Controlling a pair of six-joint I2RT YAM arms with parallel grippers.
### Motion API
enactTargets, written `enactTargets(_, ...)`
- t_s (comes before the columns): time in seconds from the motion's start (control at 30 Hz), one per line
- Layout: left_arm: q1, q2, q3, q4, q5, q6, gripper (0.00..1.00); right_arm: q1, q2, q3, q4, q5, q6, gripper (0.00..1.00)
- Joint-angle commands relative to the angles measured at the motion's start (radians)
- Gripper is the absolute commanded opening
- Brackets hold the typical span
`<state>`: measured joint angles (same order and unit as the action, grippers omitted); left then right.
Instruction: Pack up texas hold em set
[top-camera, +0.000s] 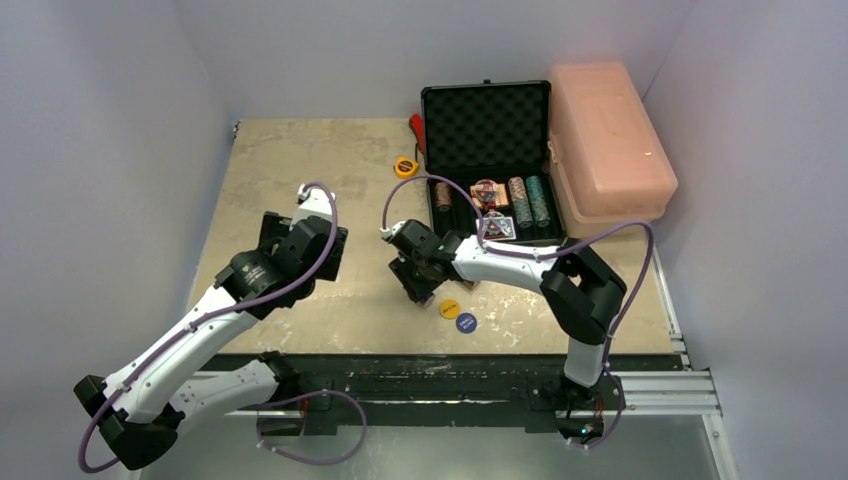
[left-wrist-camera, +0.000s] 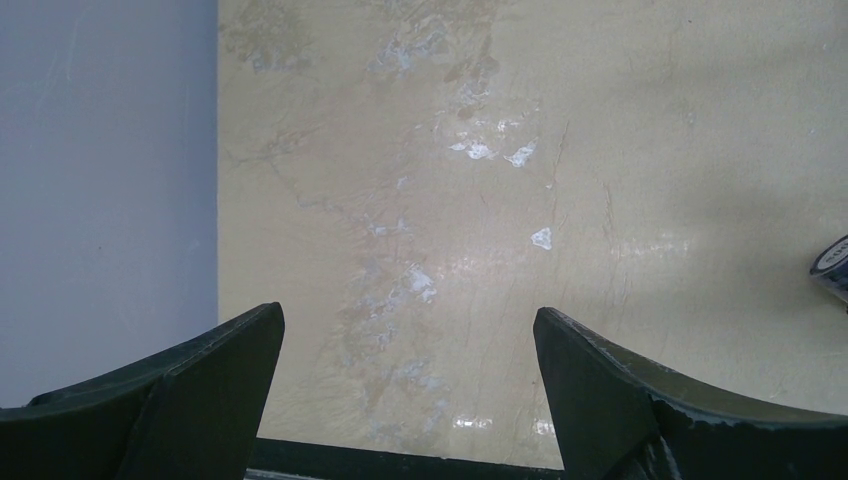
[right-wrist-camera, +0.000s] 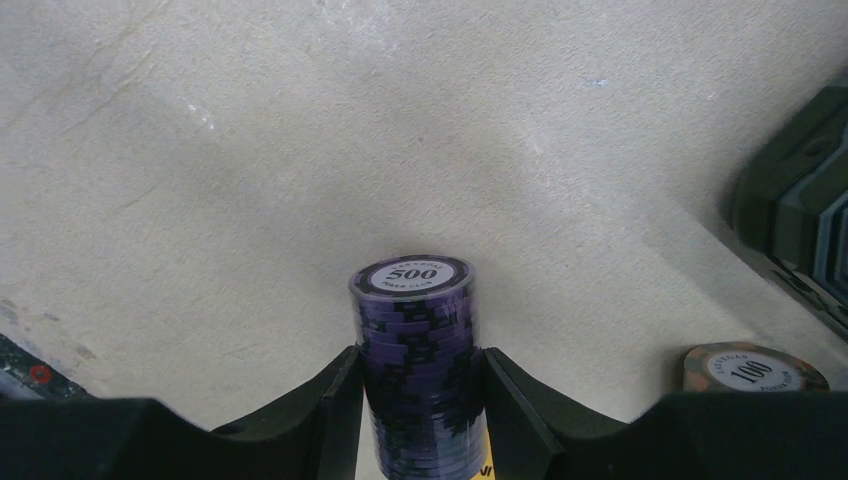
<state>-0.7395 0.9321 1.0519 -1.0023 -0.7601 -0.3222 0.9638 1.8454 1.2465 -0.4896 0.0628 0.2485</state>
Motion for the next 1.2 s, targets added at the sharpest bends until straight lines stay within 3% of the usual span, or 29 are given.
enactTargets(0.0,0.008,-0.021,0.012,0.022,0.023,0.002,0.96,0.006,-0.102,0.077,0.01,0.037,0.031,0.0)
enactTargets(0.6,0.007,-0.046,0.005,0.031,0.053,0.013,0.95,-0.046,-0.274,0.187,-0.081,0.311,0.014,0.0)
enactTargets(0.9,0.007,-0.05,0.004,0.034,0.067,0.017,0.95,-0.19,-0.308,0.246,-0.096,0.265,0.024,0.0)
enactTargets(1.17,0.008,-0.051,0.002,0.036,0.074,0.018,0.95,-0.247,-0.241,0.351,-0.128,0.265,0.041,0.0)
